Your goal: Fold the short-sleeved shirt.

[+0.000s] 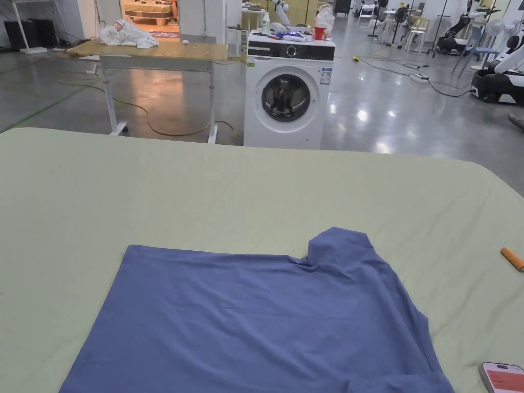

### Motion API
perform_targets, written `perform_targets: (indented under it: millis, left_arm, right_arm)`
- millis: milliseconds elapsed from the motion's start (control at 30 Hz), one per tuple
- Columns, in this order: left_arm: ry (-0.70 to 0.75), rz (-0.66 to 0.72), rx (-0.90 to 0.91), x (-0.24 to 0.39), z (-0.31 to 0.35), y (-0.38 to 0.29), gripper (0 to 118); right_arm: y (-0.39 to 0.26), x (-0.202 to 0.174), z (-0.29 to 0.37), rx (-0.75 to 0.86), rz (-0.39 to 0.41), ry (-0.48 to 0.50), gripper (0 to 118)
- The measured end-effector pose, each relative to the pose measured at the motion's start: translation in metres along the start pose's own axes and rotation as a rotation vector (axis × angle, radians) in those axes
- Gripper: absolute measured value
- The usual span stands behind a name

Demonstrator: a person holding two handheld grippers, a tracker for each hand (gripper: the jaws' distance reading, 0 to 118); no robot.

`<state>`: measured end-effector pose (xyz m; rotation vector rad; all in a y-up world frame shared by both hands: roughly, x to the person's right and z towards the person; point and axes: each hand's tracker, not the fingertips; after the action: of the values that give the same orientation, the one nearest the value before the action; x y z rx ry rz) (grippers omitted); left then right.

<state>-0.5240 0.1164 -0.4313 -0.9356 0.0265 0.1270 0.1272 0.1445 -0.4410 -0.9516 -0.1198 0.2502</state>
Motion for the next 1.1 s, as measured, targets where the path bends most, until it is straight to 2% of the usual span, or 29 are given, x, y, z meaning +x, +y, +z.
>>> perform_targets:
  millis: [33,100,133,233,367,433,567,633,667,733,767,800,1033,1100]
  left_arm:
    - [0.002,-0.008,0.012,0.004,0.002,0.004,38]
    - [-0.009,-0.039,0.078,0.013,0.004,0.017,59]
    - [-0.027,-0.056,0.11,0.02,0.007,0.024,62]
    - [-0.016,-0.08,0.282,0.042,0.011,0.046,62]
    - [-0.013,-0.067,0.489,0.074,0.014,0.076,60]
    - [-0.016,-0.081,0.59,0.093,0.019,0.093,53]
    - [0.023,-0.134,0.748,0.124,0.036,0.119,36]
    - [0.049,-0.151,0.791,0.133,0.043,0.127,34]
    - [0.056,-0.157,0.819,0.137,0.046,0.13,29]
    - [0.069,-0.164,0.835,0.143,0.05,0.132,15]
    - [0.093,-0.175,0.864,0.146,0.054,0.131,5]
    - [0.109,-0.181,0.881,0.148,0.059,0.131,0]
    - [0.131,-0.19,0.915,0.149,0.077,0.126,0]
    - [0.126,-0.224,0.857,0.141,0.079,0.129,0]
  right_arm:
    - [0.004,-0.002,0.006,0.023,-0.005,0.002,79]
    - [0.015,-0.008,0.021,0.109,-0.008,0.016,81]
    - [0.023,-0.011,0.027,0.151,-0.012,0.018,81]
    - [0.046,-0.022,0.035,0.322,-0.031,0.036,81]
    - [0.083,-0.041,0.03,0.539,-0.17,0.052,81]
    - [0.101,-0.051,0.032,0.619,-0.21,0.052,81]
    - [0.132,-0.07,0.043,0.766,-0.217,0.062,78]
    - [0.142,-0.078,0.048,0.82,-0.194,0.041,77]
    - [0.145,-0.081,0.052,0.846,-0.197,0.045,71]
    - [0.149,-0.084,0.058,0.894,-0.203,0.056,33]
    - [0.151,-0.085,0.06,0.912,-0.205,0.049,8]
    - [0.151,-0.087,0.063,0.931,-0.209,0.053,3]
    - [0.153,-0.09,0.071,0.963,-0.196,0.06,1]
    - [0.153,-0.091,0.072,0.951,-0.184,0.062,1]
